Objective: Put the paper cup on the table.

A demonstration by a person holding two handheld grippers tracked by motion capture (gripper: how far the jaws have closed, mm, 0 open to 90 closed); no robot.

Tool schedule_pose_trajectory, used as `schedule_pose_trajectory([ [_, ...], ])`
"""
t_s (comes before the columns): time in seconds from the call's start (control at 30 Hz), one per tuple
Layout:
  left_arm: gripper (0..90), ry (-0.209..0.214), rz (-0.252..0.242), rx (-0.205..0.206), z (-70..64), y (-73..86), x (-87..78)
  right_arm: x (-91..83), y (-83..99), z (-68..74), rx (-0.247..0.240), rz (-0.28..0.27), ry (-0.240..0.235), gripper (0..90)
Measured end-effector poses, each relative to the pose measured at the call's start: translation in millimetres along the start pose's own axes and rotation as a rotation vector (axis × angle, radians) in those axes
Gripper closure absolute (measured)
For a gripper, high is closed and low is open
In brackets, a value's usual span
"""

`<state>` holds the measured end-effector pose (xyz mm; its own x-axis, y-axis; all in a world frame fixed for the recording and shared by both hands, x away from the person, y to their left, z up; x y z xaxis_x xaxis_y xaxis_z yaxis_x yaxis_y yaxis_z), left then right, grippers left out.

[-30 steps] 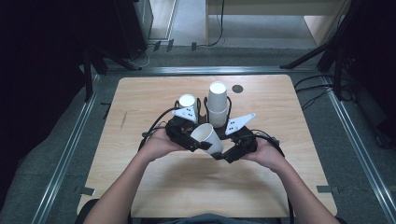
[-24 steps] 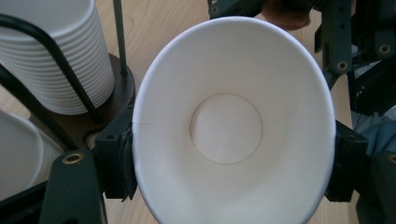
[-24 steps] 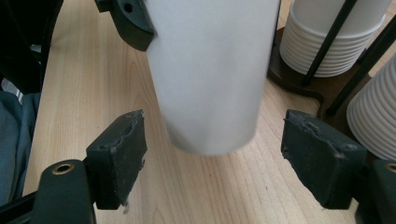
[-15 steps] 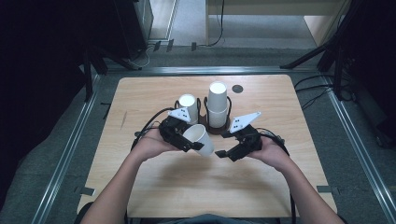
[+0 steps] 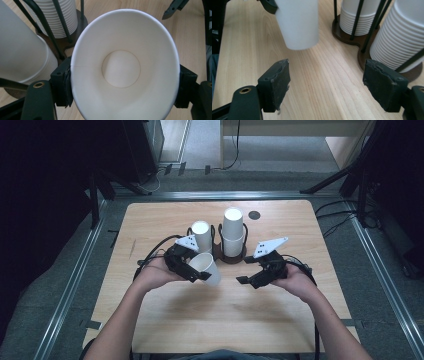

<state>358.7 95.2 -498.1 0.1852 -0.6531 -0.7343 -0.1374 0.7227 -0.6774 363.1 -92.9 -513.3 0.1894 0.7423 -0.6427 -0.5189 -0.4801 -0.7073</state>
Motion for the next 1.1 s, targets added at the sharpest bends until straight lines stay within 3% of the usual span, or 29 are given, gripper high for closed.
schedule_pose_trajectory([
  [0.57, 24.0, -0.024, -0.016, -0.067, 16.3, 19.5, -25.0, -9.8, 1.3, -15.1, 0.018, -0.019, 0.048, 22.2],
  [0.8, 23.9, -0.039, 0.004, -0.097, 23.4, 31.8, -32.0, -14.0, 1.1, -20.7, 0.030, -0.034, 0.066, 22.2],
  [1.1, 23.9, -0.066, -0.020, -0.140, 32.6, 45.6, -47.1, -19.9, 2.1, -27.5, 0.049, -0.045, 0.076, 22.2],
])
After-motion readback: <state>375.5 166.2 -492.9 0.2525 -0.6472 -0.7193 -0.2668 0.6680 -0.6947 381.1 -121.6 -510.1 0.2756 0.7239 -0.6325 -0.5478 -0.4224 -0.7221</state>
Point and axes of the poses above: each handheld gripper's, and its own axes: x roughly forward along the jaws, y roughly out of its underside, z roughly to its left, the point moved 8 cm from there along x, roughly forward along the jaws, and after that the axes turned 15 degrees about x, right-handed, at the moved point
